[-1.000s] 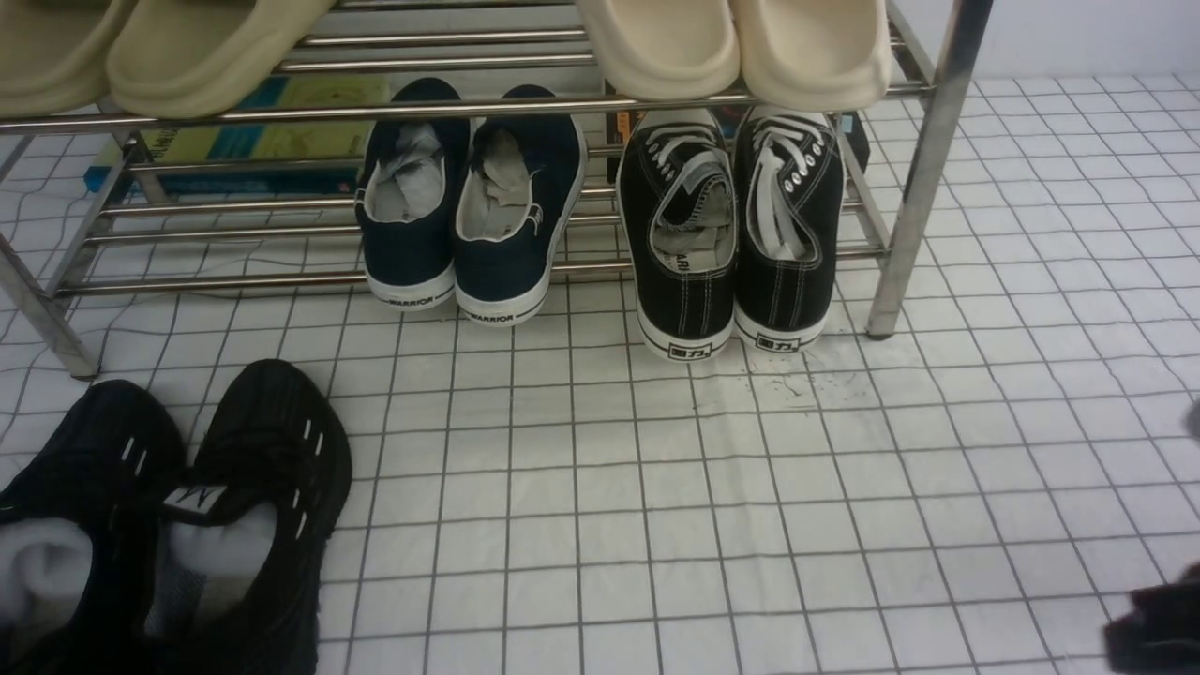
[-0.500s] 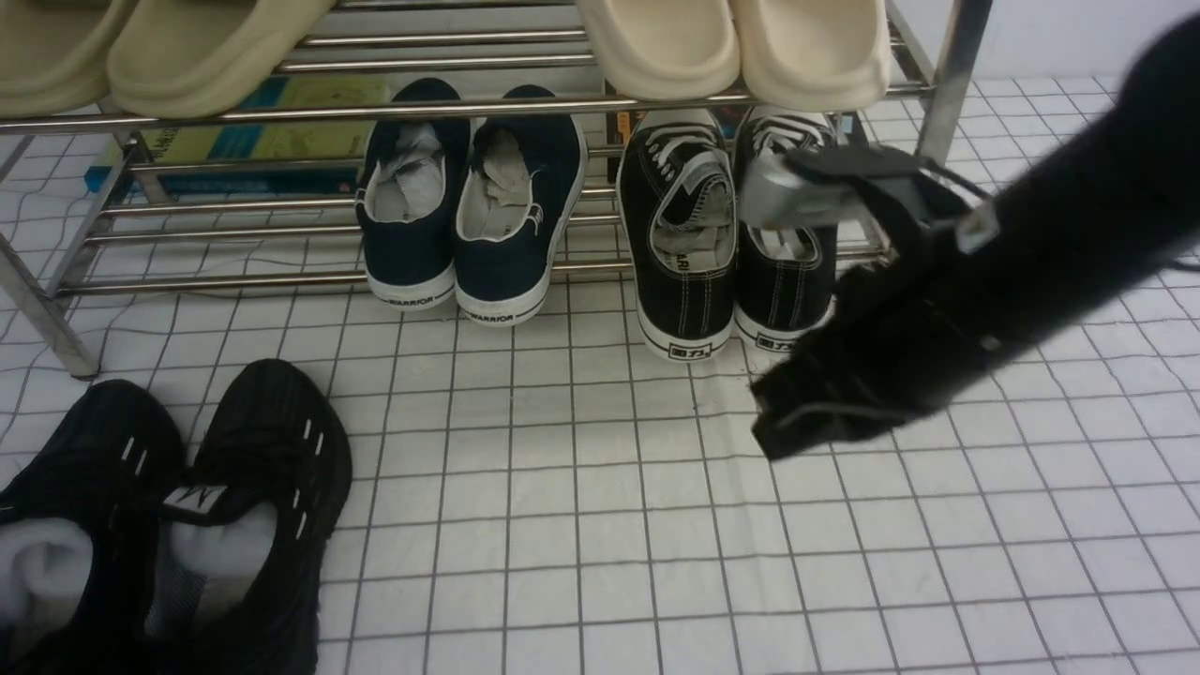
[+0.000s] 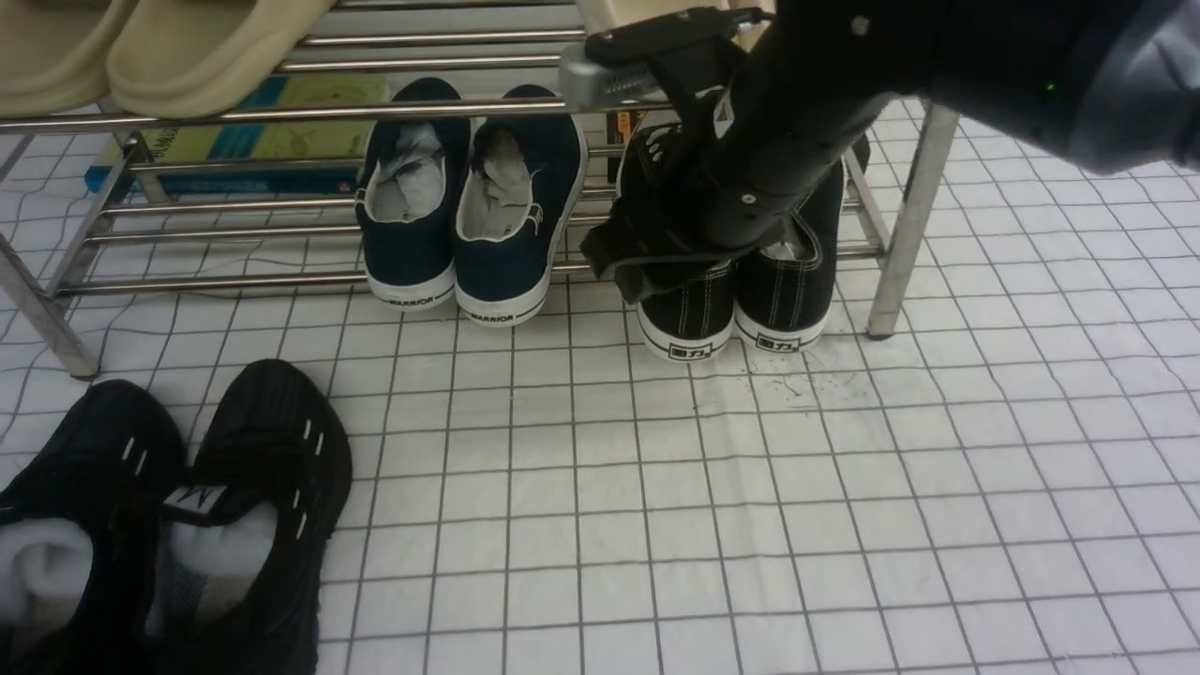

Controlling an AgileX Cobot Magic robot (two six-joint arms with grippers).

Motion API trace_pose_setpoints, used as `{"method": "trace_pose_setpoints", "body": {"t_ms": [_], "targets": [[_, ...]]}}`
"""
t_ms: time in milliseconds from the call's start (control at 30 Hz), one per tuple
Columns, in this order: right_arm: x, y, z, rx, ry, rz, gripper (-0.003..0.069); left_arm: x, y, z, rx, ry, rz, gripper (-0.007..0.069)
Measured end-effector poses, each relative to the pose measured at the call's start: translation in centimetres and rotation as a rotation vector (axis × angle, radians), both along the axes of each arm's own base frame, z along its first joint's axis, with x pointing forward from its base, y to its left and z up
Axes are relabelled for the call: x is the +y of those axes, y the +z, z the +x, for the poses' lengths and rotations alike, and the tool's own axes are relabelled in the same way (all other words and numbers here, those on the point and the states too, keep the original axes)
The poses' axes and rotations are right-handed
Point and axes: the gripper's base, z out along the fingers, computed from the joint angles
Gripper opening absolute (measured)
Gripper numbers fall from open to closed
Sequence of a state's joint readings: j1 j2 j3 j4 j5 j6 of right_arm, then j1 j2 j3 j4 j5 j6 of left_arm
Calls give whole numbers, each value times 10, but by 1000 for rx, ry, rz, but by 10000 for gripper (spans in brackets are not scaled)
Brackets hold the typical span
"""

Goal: Take the shoes off the shelf with your hand from the white checkered tablecloth.

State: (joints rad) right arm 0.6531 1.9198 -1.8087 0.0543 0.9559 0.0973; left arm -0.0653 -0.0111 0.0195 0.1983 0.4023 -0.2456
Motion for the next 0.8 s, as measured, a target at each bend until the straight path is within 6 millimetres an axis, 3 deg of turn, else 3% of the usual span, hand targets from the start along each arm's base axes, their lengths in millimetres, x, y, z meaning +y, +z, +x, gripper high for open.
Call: {"method": "trace_pose_setpoints", "body": {"t_ms": [133, 267, 467, 567, 600, 633, 667, 800], "targets": [[5, -17, 13, -54, 16, -40, 492, 0, 0, 0, 0, 0, 0, 135], [9, -34, 24, -88, 22, -75, 500, 0, 0, 0, 0, 0, 0, 135], [14, -56, 34, -103, 31, -110, 433, 0, 0, 0, 0, 0, 0, 135], [15, -66, 36, -88, 34, -131, 235, 0, 0, 0, 0, 0, 0, 135], [15, -66, 36, -87, 35, -133, 218, 0, 0, 0, 0, 0, 0, 135], [14, -67, 36, -76, 33, -138, 93, 0, 0, 0, 0, 0, 0, 135], [13, -67, 35, -66, 33, -145, 50, 0, 0, 0, 0, 0, 0, 135], [8, -59, 25, 22, 26, -173, 7, 0, 0, 0, -1, 0, 0, 135]]}}
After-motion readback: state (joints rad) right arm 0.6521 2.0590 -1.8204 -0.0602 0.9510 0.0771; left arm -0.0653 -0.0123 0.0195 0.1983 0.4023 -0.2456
